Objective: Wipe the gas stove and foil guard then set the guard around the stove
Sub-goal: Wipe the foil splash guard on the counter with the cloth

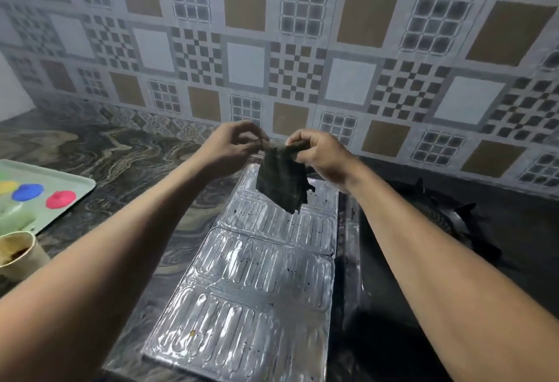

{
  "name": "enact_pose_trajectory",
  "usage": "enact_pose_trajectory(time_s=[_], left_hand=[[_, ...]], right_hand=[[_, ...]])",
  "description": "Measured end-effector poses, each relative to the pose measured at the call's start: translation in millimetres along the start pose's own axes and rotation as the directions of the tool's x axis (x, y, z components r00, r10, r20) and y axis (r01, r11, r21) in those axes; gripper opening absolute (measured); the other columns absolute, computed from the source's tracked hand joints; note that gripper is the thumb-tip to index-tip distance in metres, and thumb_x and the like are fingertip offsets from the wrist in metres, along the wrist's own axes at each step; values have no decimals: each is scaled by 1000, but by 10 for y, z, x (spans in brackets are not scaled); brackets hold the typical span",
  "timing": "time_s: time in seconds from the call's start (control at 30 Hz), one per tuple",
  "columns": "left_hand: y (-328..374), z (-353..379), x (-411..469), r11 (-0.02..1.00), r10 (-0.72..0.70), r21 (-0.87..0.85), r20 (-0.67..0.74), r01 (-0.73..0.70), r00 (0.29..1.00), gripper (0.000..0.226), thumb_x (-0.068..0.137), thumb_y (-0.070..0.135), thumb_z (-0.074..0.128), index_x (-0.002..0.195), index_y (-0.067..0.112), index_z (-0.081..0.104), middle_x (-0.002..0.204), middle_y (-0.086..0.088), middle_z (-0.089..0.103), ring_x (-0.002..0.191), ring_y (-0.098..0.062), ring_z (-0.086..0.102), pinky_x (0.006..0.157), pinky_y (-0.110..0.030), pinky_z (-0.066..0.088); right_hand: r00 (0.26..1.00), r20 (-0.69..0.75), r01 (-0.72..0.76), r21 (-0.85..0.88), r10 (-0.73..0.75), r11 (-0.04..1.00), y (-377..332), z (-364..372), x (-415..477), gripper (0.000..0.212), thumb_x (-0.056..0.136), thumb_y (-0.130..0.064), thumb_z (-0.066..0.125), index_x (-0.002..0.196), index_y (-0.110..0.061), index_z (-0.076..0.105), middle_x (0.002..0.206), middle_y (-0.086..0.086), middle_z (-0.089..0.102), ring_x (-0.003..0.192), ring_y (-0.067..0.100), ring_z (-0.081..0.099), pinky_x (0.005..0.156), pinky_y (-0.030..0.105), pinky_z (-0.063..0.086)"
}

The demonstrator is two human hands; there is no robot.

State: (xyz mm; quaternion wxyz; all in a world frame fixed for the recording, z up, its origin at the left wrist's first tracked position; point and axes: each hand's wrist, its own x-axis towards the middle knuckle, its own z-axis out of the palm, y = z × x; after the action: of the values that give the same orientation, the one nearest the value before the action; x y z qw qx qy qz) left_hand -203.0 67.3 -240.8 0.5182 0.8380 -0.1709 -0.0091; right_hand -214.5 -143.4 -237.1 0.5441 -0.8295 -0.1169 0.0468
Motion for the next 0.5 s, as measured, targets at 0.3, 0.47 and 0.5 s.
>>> enact_pose_trajectory(time_s=[0.3, 0.47, 0.5], left_hand=[[-53, -153, 274, 970, -71, -209, 242, 123, 968, 37, 86, -20, 54, 113, 4, 49, 92, -2, 75, 78, -7, 67, 69, -18, 52], [-86, -166, 393, 977, -54, -198, 151, 83, 987, 38, 88, -6, 67, 120, 5, 51, 100, -9, 76, 82, -8, 71, 72, -19, 50], [-111, -172, 428, 978, -46, -194, 133, 72, 990, 36, 88, -5, 67, 119, 5, 52, 98, -8, 77, 81, -8, 71, 73, -21, 50]], right_hand=[[998, -49, -29, -35, 28, 999, 1, 98, 312, 23, 96, -1, 57, 92, -22, 63, 103, 13, 68, 99, 30, 65, 93, 51, 55], [994, -105, -23, 59, 30, 998, 50, 90, 466, 24, 95, -4, 61, 108, -24, 60, 107, 15, 72, 100, 31, 69, 84, 45, 59], [994, -99, -30, 76, 37, 997, 74, 78, 494, 27, 95, -3, 62, 115, -22, 59, 108, 13, 73, 99, 27, 70, 80, 37, 59]])
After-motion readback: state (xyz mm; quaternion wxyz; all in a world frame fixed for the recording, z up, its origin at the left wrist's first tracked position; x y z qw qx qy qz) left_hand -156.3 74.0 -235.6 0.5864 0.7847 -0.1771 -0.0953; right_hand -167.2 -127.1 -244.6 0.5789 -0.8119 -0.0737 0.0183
